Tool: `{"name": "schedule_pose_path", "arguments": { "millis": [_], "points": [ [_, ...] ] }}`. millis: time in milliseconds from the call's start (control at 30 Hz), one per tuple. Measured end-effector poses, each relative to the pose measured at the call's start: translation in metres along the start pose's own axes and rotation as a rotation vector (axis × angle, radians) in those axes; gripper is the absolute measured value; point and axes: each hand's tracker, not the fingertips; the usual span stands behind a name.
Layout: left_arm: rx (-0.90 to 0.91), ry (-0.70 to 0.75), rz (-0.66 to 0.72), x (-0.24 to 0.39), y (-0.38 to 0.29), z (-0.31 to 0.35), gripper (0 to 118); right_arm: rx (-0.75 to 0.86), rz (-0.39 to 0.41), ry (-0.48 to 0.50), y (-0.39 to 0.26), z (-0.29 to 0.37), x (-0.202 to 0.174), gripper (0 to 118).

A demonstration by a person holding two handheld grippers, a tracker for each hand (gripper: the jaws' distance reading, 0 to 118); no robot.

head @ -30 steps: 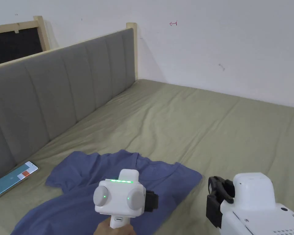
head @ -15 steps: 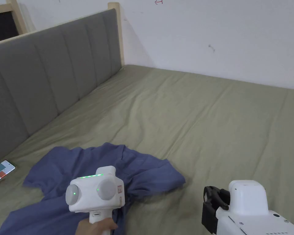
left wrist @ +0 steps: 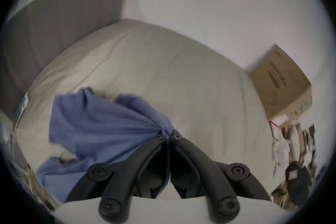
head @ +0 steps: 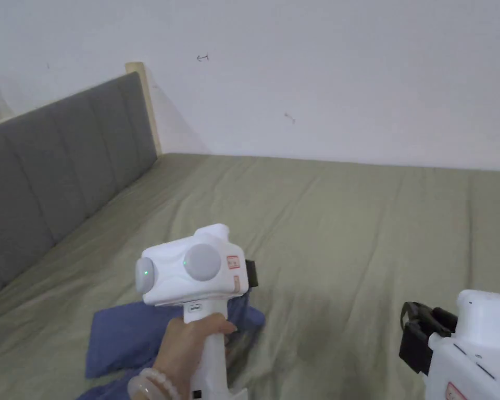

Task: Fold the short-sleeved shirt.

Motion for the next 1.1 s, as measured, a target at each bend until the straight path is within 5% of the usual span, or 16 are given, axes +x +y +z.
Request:
{"name": "schedule_pose_path", "arguments": {
  "millis": [267,433,500,667,733,800,833,867,933,1000,1033,1067,1100],
  "points": [
    [-0.116,-0.437,-0.154,0.217,-0.058,-0.02,1,0.104,-0.08,-0.255,0.019,0.087,0.109,6],
    [-0.293,-0.654,-0.245,0.276,-0.143,-0.038,1,0.102,-0.085,-0.396,0.009,0.121,0.151,6],
    [-0.31,-0.559,-0.368,0.286,-0.185,-0.055,1,0.087,-0.101,-0.413,0.002,0.125,0.161,6],
    [-0.505,-0.416,-0.357,0.266,-0.236,-0.095,3,0.018,-0.109,-0.419,-0.022,0.119,0.166,6],
    [-0.448,-0.369,-0.364,0.256,-0.225,-0.091,28,0.006,-0.104,-0.409,-0.028,0.114,0.162,6],
    [-0.433,-0.362,-0.356,0.246,-0.211,-0.087,94,-0.003,-0.097,-0.386,-0.028,0.11,0.156,6],
    [-0.411,-0.361,-0.352,0.238,-0.2,-0.081,112,-0.005,-0.091,-0.375,-0.027,0.106,0.151,6],
    [-0.353,-0.351,-0.326,0.233,-0.185,-0.074,115,-0.006,-0.084,-0.366,-0.026,0.104,0.147,6],
    [-0.292,-0.331,-0.302,0.217,-0.164,-0.061,109,-0.006,-0.069,-0.351,-0.024,0.098,0.139,6],
    [-0.253,-0.307,-0.279,0.193,-0.147,-0.047,90,-0.01,-0.06,-0.327,-0.021,0.093,0.129,6],
    [-0.236,-0.294,-0.269,0.18,-0.142,-0.042,66,-0.011,-0.057,-0.313,-0.022,0.09,0.124,6],
    [-0.243,-0.263,-0.269,0.167,-0.142,-0.04,22,-0.014,-0.054,-0.306,-0.022,0.087,0.119,6],
    [-0.249,-0.225,-0.252,0.155,-0.143,-0.04,0,-0.019,-0.049,-0.297,-0.024,0.084,0.114,6]
  ]
}}
